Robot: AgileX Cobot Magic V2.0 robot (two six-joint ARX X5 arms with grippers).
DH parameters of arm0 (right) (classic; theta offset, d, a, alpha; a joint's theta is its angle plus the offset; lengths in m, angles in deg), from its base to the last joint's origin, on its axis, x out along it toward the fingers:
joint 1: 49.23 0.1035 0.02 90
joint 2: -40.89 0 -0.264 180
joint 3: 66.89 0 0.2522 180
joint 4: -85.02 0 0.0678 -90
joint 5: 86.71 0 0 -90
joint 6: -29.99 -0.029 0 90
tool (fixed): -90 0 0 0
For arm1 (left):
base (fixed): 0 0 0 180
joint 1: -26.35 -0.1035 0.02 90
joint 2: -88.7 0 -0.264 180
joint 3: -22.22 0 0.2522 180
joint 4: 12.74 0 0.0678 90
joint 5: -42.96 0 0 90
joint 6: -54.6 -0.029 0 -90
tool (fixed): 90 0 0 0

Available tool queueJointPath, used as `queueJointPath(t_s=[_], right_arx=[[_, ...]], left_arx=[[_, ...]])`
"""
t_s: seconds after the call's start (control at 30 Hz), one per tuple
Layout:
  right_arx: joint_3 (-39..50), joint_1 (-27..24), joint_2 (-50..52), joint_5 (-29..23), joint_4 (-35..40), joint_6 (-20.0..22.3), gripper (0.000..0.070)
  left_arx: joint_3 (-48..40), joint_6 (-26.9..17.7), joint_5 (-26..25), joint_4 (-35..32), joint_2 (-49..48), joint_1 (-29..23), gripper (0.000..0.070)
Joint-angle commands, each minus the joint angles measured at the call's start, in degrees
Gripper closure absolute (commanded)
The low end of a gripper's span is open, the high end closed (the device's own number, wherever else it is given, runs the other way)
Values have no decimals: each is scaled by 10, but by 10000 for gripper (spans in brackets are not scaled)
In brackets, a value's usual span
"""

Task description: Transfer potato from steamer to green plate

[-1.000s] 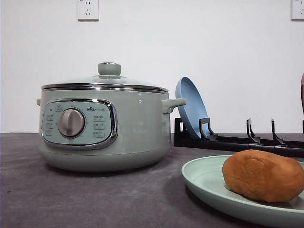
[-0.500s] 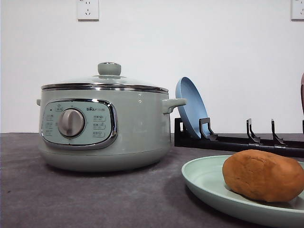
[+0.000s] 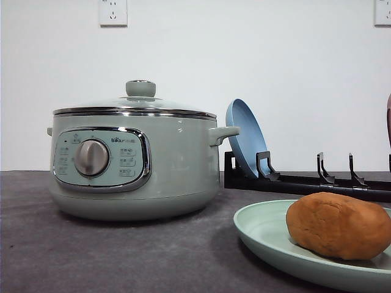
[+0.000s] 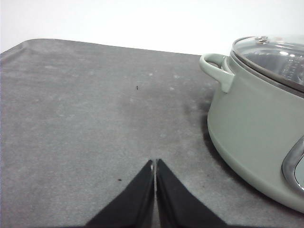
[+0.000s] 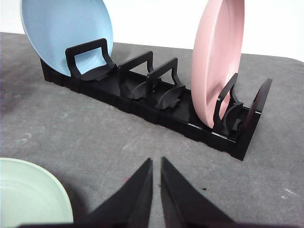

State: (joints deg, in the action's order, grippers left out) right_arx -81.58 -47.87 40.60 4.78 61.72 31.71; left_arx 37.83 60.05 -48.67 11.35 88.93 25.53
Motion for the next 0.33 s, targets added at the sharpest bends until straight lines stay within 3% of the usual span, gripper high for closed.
queueJointPath(t_s=[0.0,0.3], right_arx=[[3,-1,1,0,8,4,681],[3,-1,1,0,8,4,681]], left_arx=[[-12,-5,2,4,0,2,700],[-12,-5,2,4,0,2,700]])
